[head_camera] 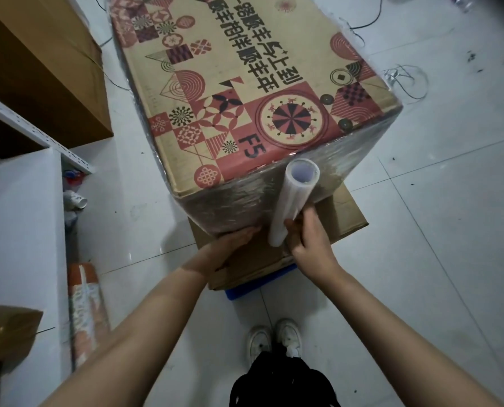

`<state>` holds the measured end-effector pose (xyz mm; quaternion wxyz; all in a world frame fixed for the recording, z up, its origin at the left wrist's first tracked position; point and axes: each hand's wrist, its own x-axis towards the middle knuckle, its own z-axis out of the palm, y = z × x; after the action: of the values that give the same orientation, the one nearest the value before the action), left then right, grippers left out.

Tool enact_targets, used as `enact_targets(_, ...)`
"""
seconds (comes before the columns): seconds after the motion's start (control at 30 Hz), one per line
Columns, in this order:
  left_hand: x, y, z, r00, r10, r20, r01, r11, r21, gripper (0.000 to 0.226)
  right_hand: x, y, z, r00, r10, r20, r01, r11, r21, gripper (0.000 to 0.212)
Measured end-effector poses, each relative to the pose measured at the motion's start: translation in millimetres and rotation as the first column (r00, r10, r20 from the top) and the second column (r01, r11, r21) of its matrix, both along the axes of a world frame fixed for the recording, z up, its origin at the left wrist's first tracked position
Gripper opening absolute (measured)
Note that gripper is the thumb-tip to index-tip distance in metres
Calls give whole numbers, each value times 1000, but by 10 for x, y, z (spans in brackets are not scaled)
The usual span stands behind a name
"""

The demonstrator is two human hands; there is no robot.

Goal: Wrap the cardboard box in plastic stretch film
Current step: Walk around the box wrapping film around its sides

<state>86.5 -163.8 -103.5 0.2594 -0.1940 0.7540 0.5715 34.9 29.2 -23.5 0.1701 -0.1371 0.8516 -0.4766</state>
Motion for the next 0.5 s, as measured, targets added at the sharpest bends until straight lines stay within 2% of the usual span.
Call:
enact_targets(0.03,0,5,-47,987,137,90,-144,986,83,54,26,-24,-10,1000,-22,-2,22,1000,-16,42)
enact_targets(0.07,2,10,-62,960,245,134,-258,962,91,62,54,-48,-16,999,-46,-3,46,998,-37,44)
enact_targets(0.13,15,44,-68,917,357,177,-380,916,125,76,118,-99,-18,996,-91,-2,91,991,-93,47)
enact_targets(0.2,53,71,-63,910,355,213,-393,903,175,86,160,-134,-14,991,-133,25,135,985,-112,56)
enact_targets(0.27,88,88,-91,920,309,240,-364,900,238,86,162,-178,-11,983,-176,52,180,980,-81,75)
enact_targets(0.33,89,93,-83,950,221,222,-278,920,274,73,136,-250,-29,975,-223,5,223,975,-19,89)
enact_targets(0.37,85,92,-68,955,205,214,-262,922,287,57,119,-282,-33,967,-252,-34,253,967,11,92)
enact_targets(0.43,61,65,-110,966,194,174,-242,915,324,33,42,-294,-62,945,-313,-96,317,948,36,86)
enact_targets(0.5,47,43,-113,970,196,146,-234,915,329,26,-11,-283,-71,939,-324,-112,336,937,100,77)
